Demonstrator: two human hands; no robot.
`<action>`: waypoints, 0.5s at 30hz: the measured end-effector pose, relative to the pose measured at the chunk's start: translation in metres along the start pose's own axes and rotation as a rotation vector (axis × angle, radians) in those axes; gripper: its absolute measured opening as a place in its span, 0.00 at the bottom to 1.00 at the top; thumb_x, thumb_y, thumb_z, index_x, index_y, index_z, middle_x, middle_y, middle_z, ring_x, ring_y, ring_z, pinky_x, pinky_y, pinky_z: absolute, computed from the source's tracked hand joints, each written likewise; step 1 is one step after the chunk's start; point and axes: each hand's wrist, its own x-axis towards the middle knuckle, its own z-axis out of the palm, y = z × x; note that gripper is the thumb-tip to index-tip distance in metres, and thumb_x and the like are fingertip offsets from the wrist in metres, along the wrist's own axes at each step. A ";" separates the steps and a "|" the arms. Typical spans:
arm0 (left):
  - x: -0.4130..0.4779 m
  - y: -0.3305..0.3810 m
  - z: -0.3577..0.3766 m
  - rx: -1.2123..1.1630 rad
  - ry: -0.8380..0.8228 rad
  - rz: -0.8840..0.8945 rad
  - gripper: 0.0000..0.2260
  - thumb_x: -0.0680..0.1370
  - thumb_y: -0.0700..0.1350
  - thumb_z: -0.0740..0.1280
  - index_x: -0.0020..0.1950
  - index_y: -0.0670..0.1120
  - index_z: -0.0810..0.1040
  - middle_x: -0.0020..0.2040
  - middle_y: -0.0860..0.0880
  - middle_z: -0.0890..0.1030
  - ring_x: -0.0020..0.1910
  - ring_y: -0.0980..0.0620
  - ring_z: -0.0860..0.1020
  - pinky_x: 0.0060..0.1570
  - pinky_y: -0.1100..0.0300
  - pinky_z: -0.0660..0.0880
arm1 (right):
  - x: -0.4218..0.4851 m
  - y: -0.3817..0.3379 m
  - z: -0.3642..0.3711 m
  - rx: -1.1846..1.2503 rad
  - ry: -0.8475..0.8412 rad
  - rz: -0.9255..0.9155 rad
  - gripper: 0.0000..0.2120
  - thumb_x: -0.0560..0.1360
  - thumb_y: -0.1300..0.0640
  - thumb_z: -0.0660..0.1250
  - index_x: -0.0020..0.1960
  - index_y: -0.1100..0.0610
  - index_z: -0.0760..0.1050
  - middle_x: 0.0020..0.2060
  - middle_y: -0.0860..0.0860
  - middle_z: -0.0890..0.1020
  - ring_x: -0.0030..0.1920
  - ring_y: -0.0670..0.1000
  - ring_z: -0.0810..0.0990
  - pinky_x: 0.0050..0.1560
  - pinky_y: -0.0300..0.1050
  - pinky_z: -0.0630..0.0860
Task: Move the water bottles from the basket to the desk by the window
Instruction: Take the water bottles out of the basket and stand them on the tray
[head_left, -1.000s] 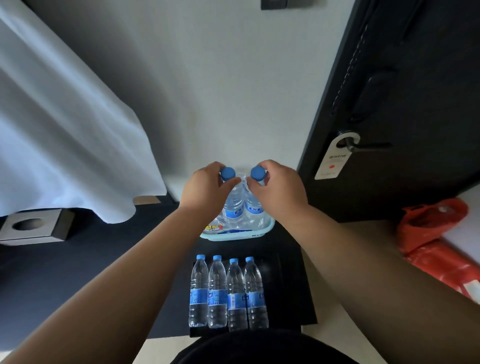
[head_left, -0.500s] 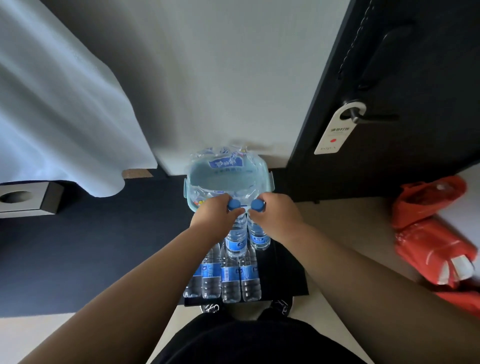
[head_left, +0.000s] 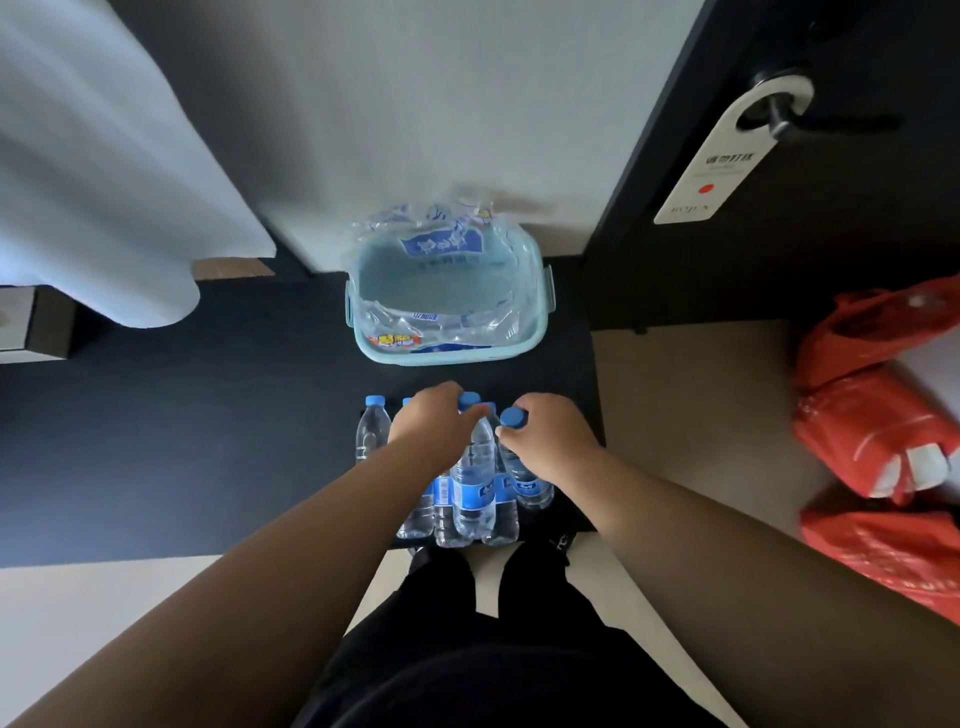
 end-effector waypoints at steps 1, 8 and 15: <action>0.005 0.000 0.003 0.011 0.003 -0.018 0.15 0.79 0.63 0.66 0.48 0.52 0.76 0.39 0.52 0.79 0.36 0.51 0.79 0.33 0.57 0.73 | 0.004 0.003 0.002 0.010 0.000 0.017 0.05 0.74 0.54 0.71 0.42 0.54 0.79 0.36 0.51 0.82 0.37 0.53 0.82 0.36 0.50 0.79; 0.041 -0.002 0.026 0.066 0.000 -0.100 0.20 0.79 0.66 0.64 0.45 0.49 0.75 0.39 0.50 0.79 0.34 0.51 0.77 0.29 0.58 0.66 | 0.043 0.021 0.013 0.007 -0.072 0.124 0.11 0.75 0.49 0.71 0.40 0.56 0.77 0.33 0.52 0.80 0.32 0.51 0.79 0.30 0.45 0.72; 0.073 -0.018 0.044 0.176 -0.058 -0.161 0.23 0.79 0.67 0.62 0.41 0.48 0.75 0.37 0.49 0.79 0.34 0.49 0.78 0.31 0.58 0.70 | 0.065 0.050 0.034 -0.051 -0.021 0.216 0.16 0.77 0.40 0.68 0.48 0.53 0.80 0.36 0.48 0.83 0.34 0.49 0.82 0.31 0.43 0.71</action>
